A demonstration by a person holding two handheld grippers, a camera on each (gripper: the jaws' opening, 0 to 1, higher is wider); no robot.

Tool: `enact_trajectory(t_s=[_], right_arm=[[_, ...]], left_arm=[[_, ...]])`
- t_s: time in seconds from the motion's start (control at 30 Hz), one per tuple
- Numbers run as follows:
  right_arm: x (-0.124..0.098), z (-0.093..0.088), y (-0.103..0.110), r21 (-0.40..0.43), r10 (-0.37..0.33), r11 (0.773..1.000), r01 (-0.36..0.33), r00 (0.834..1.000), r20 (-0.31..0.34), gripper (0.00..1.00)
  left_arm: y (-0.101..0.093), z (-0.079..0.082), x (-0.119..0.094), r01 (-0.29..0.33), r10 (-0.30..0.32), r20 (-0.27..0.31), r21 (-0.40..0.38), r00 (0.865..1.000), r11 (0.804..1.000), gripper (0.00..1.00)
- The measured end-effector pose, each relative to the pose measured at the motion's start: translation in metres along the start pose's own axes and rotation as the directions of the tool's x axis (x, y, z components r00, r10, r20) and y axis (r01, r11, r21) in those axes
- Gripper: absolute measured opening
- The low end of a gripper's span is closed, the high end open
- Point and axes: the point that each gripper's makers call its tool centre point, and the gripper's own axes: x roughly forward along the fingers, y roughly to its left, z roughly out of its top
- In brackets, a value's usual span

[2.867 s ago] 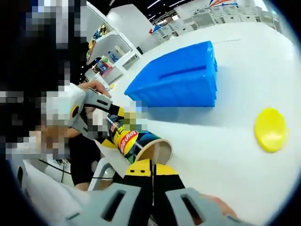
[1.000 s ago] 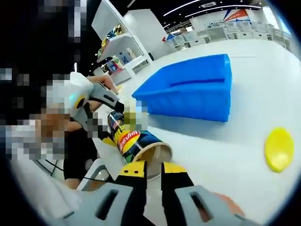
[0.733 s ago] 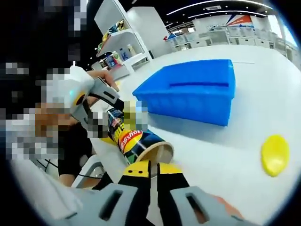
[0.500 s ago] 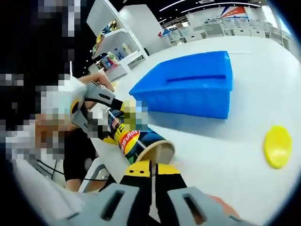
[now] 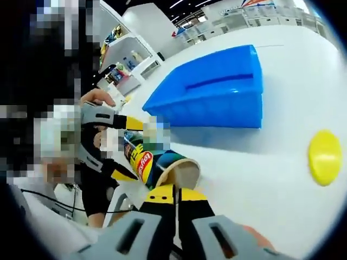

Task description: Open the lid of the chip container on the table, take out the chips, place them into the box in front of the container, and close the lid

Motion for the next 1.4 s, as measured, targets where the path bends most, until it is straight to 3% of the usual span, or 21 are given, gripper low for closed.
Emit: enact_trajectory(t_s=[0.1,0.17,0.27,0.4,0.53,0.63,0.83,0.9,1.13,1.4], right_arm=[[0.001,0.000,0.003,0.078,0.056,0.995,-0.055,0.998,-0.012,0.00],[0.001,0.000,-0.002,0.082,0.053,0.995,-0.052,0.998,-0.017,0.00],[0.000,0.002,-0.002,0.093,0.058,0.994,-0.056,0.998,-0.017,0.00],[0.000,-0.002,0.002,0.094,0.056,0.994,-0.054,0.998,-0.019,0.00],[0.000,0.004,-0.001,0.059,0.021,0.998,-0.020,1.000,-0.011,0.00],[0.001,0.010,-0.005,-0.024,-0.036,0.999,0.036,0.999,0.005,0.00],[-0.001,0.009,-0.005,-0.030,-0.062,0.998,0.062,0.998,0.009,0.00],[-0.002,0.011,-0.006,-0.097,-0.107,0.989,0.109,0.994,0.033,0.00],[-0.003,0.009,-0.005,-0.107,-0.142,0.984,0.144,0.989,0.028,0.00],[-0.005,0.007,-0.007,-0.083,-0.135,0.987,0.136,0.991,0.017,0.00]], left_arm=[[-0.002,-0.002,0.008,0.001,0.000,-0.021,0.024,1.000,1.000,0.61],[-0.003,-0.003,0.012,-0.004,0.005,-0.031,0.040,1.000,0.999,0.57],[0.010,-0.005,0.014,-0.074,0.078,-0.045,0.097,0.996,0.993,0.47],[0.006,-0.004,0.016,-0.044,0.047,-0.045,0.063,0.998,0.997,0.46],[0.009,-0.005,0.018,-0.018,0.019,-0.046,0.024,0.999,1.000,0.44],[0.012,-0.007,0.019,-0.004,0.005,-0.037,0.012,0.999,1.000,0.44],[0.011,-0.008,0.018,0.007,-0.007,-0.026,-0.008,1.000,1.000,0.43],[0.011,-0.007,0.018,0.007,-0.008,-0.027,-0.018,1.000,1.000,0.43],[0.011,-0.007,0.017,0.005,-0.006,-0.033,-0.012,0.999,1.000,0.42],[0.008,-0.006,0.016,0.006,-0.007,-0.036,-0.006,0.999,1.000,0.42]])
